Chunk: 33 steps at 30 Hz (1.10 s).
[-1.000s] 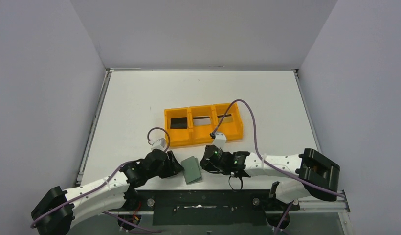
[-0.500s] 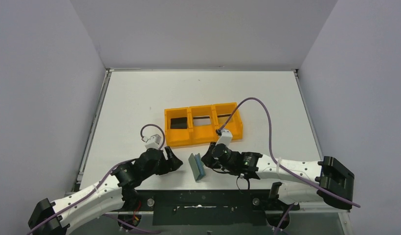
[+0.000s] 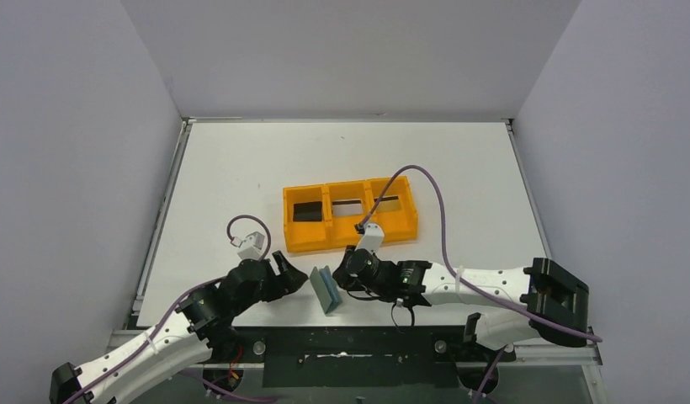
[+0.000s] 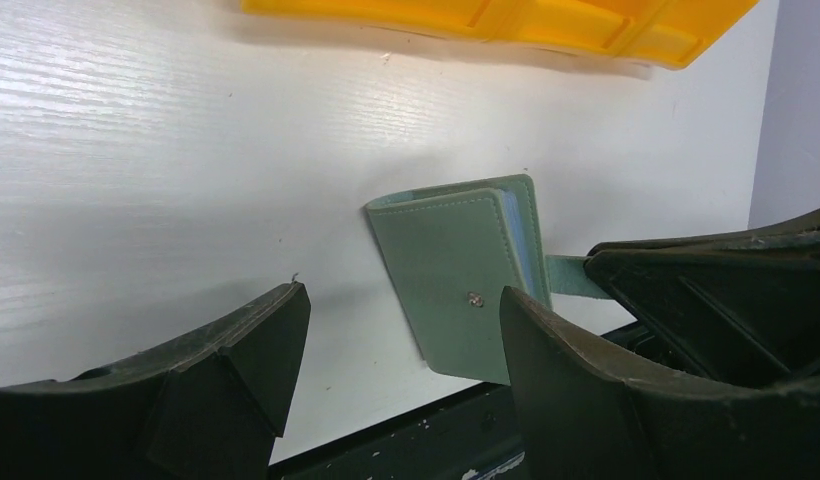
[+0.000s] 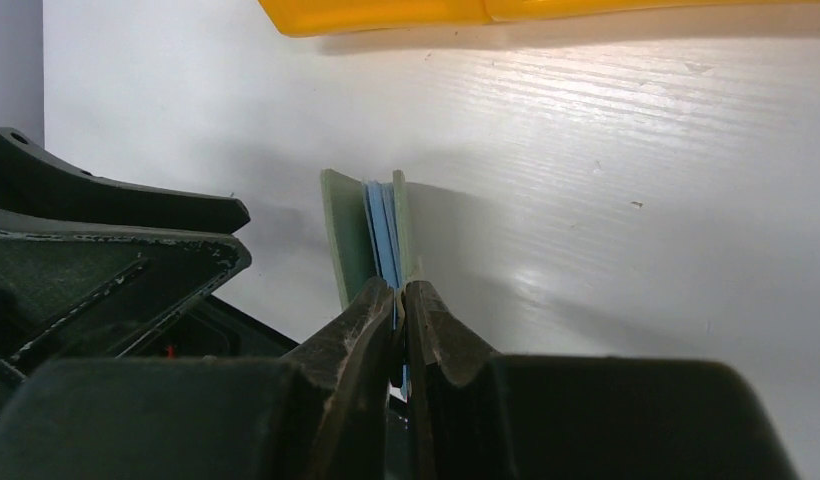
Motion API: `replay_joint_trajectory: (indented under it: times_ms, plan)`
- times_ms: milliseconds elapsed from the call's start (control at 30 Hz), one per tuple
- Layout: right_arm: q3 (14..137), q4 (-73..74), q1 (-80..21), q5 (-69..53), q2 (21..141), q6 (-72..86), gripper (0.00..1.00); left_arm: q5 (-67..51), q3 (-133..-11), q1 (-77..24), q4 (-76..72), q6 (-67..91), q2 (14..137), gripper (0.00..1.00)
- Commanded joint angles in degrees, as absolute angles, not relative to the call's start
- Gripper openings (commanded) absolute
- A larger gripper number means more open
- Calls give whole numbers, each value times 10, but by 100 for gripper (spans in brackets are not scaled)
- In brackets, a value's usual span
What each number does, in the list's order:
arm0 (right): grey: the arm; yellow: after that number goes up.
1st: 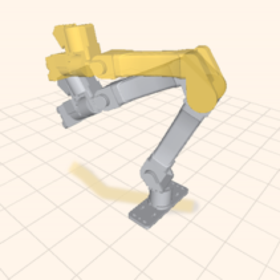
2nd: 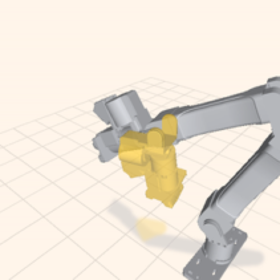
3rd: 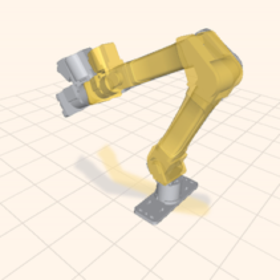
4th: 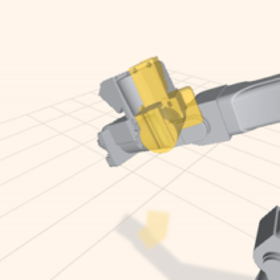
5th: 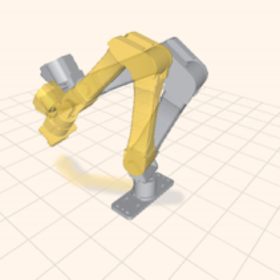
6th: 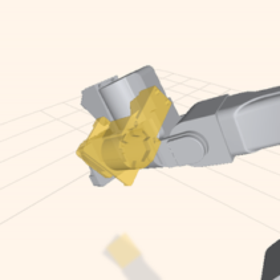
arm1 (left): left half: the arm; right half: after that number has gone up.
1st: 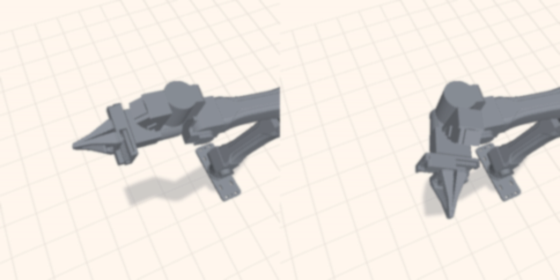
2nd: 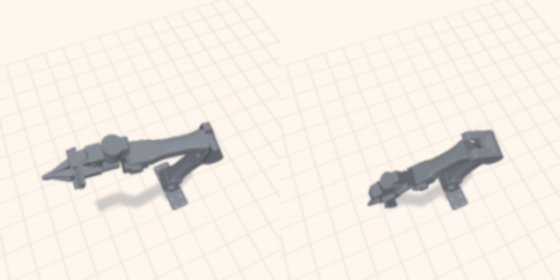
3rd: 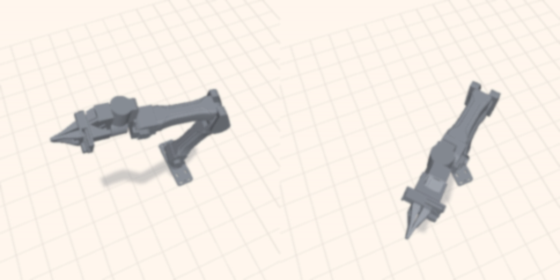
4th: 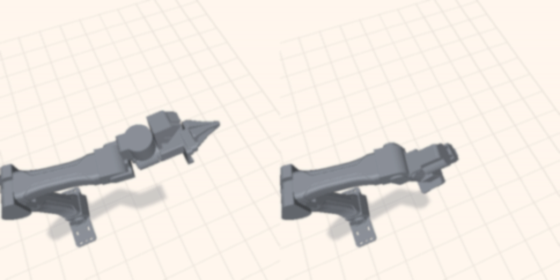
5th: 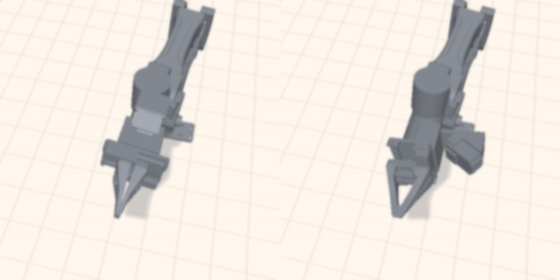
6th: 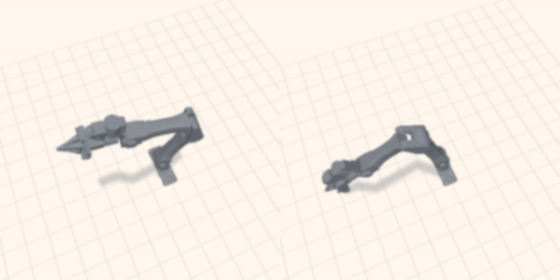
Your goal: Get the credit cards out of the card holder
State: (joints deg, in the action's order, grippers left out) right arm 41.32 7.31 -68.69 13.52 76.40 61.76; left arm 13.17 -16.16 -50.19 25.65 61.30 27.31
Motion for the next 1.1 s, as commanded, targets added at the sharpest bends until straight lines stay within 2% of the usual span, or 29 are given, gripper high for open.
replay_joint_trajectory:
  times_ms: [0,100,233,400,567,800,1067]
  plan:
    - [461,101,-719,247,739,673,0,123,-175,-500,231,621,274,70]
    - [470,152,-741,293,720,694,0,120,-173,-500,190,626,289,70]
    - [459,143,-735,271,719,687,0,102,-176,-500,129,627,327,70]
    - [487,141,-729,234,761,674,0,108,-205,-500,161,622,368,69]
    - [496,145,-726,221,785,689,0,128,-216,-498,175,620,358,69]
    - [496,144,-714,217,767,691,0,137,-222,-492,176,614,357,70]
    - [432,105,-665,139,719,720,0,112,-255,-485,204,617,379,70]
